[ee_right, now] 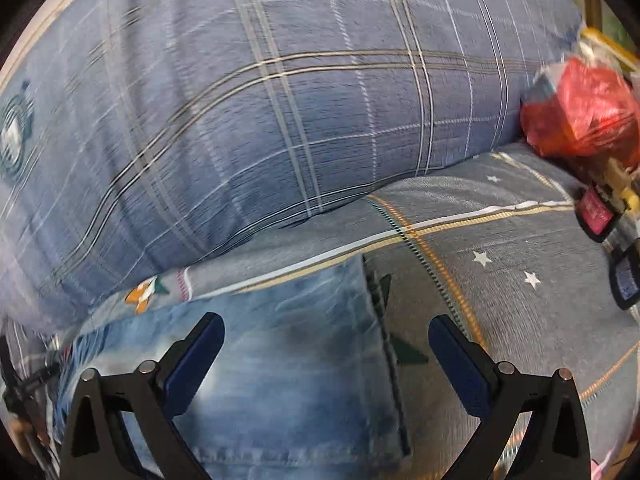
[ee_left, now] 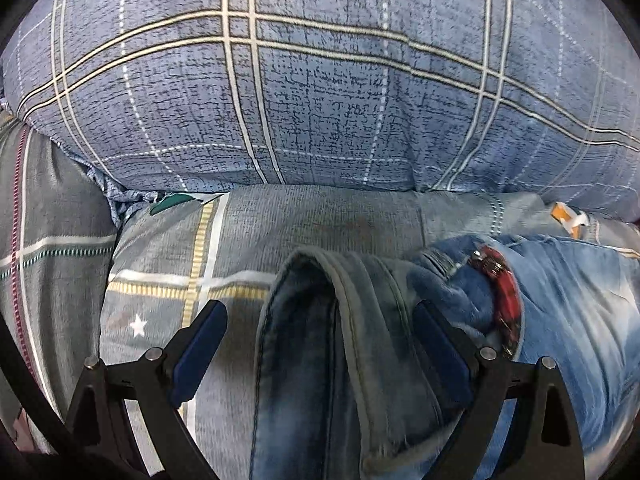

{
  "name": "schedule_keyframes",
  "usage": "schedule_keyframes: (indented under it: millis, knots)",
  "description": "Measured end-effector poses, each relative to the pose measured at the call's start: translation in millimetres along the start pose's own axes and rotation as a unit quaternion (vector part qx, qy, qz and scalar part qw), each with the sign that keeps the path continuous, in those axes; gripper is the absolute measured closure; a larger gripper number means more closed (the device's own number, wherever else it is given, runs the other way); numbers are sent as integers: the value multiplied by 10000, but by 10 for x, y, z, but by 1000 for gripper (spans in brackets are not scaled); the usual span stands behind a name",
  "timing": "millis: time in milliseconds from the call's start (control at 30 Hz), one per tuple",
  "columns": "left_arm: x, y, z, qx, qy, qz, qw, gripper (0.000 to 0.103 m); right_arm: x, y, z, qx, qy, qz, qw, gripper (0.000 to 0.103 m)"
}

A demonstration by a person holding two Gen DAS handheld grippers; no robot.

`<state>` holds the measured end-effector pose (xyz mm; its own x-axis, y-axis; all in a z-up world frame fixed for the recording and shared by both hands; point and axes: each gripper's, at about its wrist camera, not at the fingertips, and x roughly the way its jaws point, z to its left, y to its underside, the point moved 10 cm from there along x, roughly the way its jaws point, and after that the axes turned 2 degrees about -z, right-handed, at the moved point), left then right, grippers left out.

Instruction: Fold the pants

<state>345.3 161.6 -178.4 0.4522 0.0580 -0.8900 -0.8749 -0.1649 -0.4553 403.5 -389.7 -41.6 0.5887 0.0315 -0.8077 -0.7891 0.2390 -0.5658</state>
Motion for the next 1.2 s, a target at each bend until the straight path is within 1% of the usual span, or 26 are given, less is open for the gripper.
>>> schedule_keyframes:
  millis: [67, 133, 167, 200, 233, 267, 300, 333, 367, 467, 533, 567, 600, 700, 733, 833, 900, 967, 1000, 1033, 1067, 1100, 1133, 1200]
  knots:
    - [83, -39, -12, 20, -76, 9, 10000, 9, 146, -53, -50, -5, 91, 122, 9999, 0]
    - [136, -77, -37, 62, -139, -27, 9999, 10, 304, -71, -93, -73, 274, 263, 9993, 0]
    - [150, -87, -71, 114, -129, -47, 9998, 16, 417, -66, -112, -102, 381, 389, 9985, 0]
    - [155, -84, -115, 163, -60, -34, 9998, 27, 500, -53, -126, -123, 453, 491, 9977, 0]
    - [113, -82, -171, 215, -66, -40, 9997, 30, 602, -33, -130, -152, 511, 621, 9966, 3]
    - [61, -66, -218, 283, -149, -88, 9994, 44, 671, -11, -144, -180, 526, 698, 9960, 17]
    - [33, -70, -258, 409, -171, -112, 9990, 61, 709, -16, -137, -218, 549, 684, 9959, 20]
    - [6, -72, -297, 488, -137, -120, 9986, 67, 700, -42, -112, -313, 607, 575, 9960, 37]
    - [-54, -92, -353, 541, 3, -192, 9983, 84, 698, -51, -52, -304, 453, 564, 9969, 70]
    - [-228, -167, -397, 502, 132, -388, 9979, 84, 572, -116, 33, -229, 304, 433, 9983, 78]
    - [-354, -217, -389, 387, 288, -505, 9976, 84, 427, -190, 97, -332, 221, 234, 9989, 79]
    - [-406, -217, -373, 333, 348, -538, 9974, 84, 333, -239, 122, -349, 176, 115, 9992, 82]
    - [-476, -240, -359, 234, 454, -595, 9969, 84, 245, -282, 141, -356, 140, 16, 9993, 88]
    - [-666, -280, -273, 110, 634, -743, 9952, 84, -14, -437, 176, -344, 42, -331, 9989, 91]
    - [-710, -277, -270, 90, 696, -774, 9945, 84, -129, -501, 190, -395, 58, -478, 9981, 95]
    - [-898, -252, -278, 12, 963, -838, 9918, 84, -351, -592, 257, -470, -31, -620, 9970, 95]
    - [-935, -232, -277, -54, 1053, -785, 9913, 84, -401, -586, 292, -536, -77, -594, 9968, 95]
    - [-951, -202, -271, -76, 1048, -751, 9916, 84, -292, -470, 326, -423, -389, -146, 9982, 94]
    - [-952, -188, -275, -73, 1027, -753, 9918, 84, -215, -395, 299, -344, -369, 75, 9987, 93]
    - [-945, -174, -286, -68, 1017, -745, 9920, 84, -151, -338, 274, -347, -291, 218, 9987, 86]
    - [-938, -165, -300, -44, 1003, -739, 9922, 84, -68, -279, 225, -372, -116, 322, 9987, 59]
    - [-981, -146, -317, -12, 984, -741, 9924, 84, 0, -243, 179, -365, 12, 370, 9986, 35]
    - [-982, -142, -332, 37, 942, -746, 9927, 84, 52, -214, 139, -321, 56, 376, 9988, 0]
    - [-900, -147, -330, 79, 902, -733, 9932, 84, 192, -206, 83, -215, 20, 394, 9990, 0]
